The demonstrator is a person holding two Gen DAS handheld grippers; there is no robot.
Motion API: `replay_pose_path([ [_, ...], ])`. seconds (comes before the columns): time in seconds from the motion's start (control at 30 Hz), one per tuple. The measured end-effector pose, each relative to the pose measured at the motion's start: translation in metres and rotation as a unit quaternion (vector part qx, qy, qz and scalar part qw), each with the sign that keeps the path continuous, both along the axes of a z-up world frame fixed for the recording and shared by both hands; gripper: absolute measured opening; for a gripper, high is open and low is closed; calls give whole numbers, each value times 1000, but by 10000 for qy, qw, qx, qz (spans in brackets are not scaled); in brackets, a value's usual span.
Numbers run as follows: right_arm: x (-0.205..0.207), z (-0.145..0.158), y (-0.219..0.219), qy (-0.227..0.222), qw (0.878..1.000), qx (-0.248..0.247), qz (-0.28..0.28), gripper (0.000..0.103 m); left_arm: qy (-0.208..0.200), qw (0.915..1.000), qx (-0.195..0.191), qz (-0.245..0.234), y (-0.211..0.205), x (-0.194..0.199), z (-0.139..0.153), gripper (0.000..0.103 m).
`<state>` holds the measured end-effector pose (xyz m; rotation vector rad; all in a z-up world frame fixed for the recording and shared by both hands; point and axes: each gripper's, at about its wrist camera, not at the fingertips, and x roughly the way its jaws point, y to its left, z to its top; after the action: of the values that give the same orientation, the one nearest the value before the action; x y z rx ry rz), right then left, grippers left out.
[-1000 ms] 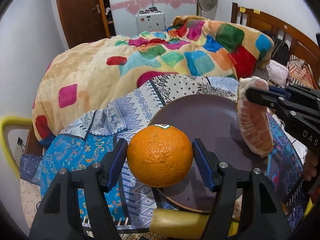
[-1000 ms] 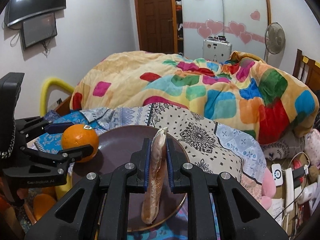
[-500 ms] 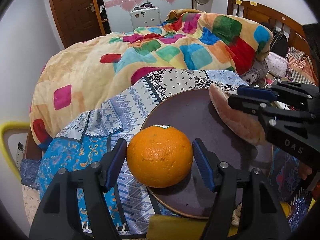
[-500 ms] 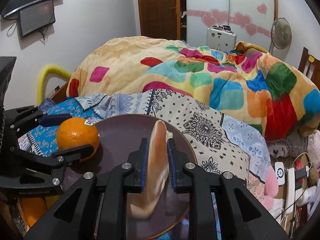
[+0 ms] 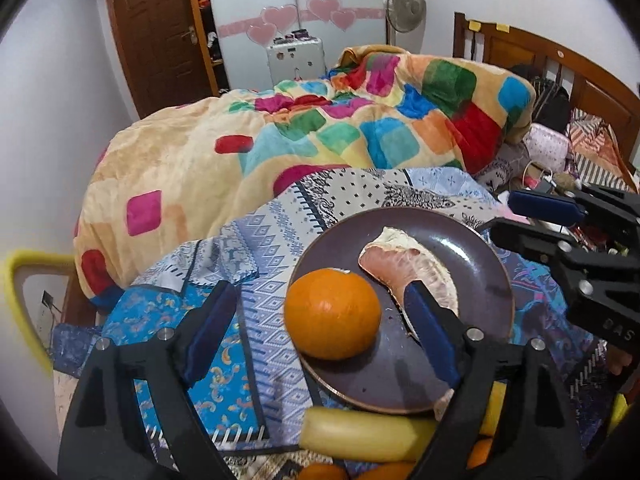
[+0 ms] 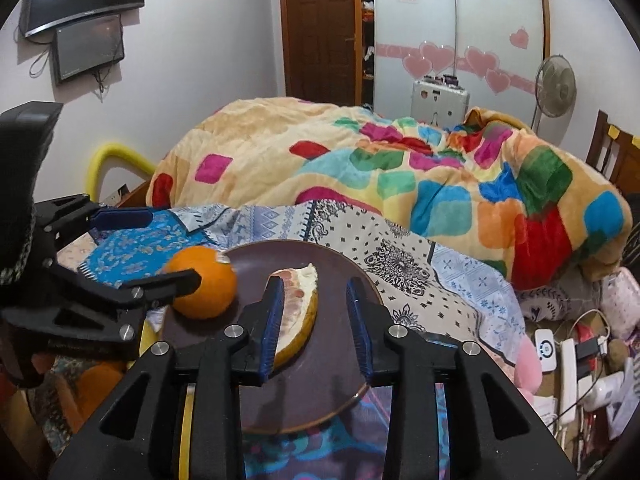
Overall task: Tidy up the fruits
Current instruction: 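Move the right gripper to the large yellow banana while the left gripper approaches the other pomelo segment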
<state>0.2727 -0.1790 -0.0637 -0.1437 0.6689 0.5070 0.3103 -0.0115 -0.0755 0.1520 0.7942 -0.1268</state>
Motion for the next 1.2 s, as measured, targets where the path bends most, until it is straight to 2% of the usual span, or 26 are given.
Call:
replay_pose_path([
  [0.1,-16,9,-3,-145,9999,41,2,39,-95,9999,-25,65,4,-13,9,86],
  [0.4,-64,22,-7,-307,9995,96,73,40,-191,9995,-129,236,15,-67,23,94],
  [0.5,-79,22,-8,-288,9994,137,128,43,-151,9993,-152,317,19,-85,22,97],
  [0.67,-101,18,-11,-255,9994,190,130,44,-60,9988,-31,479,19,-112,13,100],
  [0.87,-127,9,-19,-199,9996,127,121,45,163,9978,-224,598,15,-141,-3,102],
  [1.03,-139,1,-27,-111,9998,182,64,50,375,9963,-316,711,5,-160,-23,102],
  [1.2,-147,-8,-35,-54,9998,197,10,50,385,9951,-368,832,-2,-178,-35,102],
])
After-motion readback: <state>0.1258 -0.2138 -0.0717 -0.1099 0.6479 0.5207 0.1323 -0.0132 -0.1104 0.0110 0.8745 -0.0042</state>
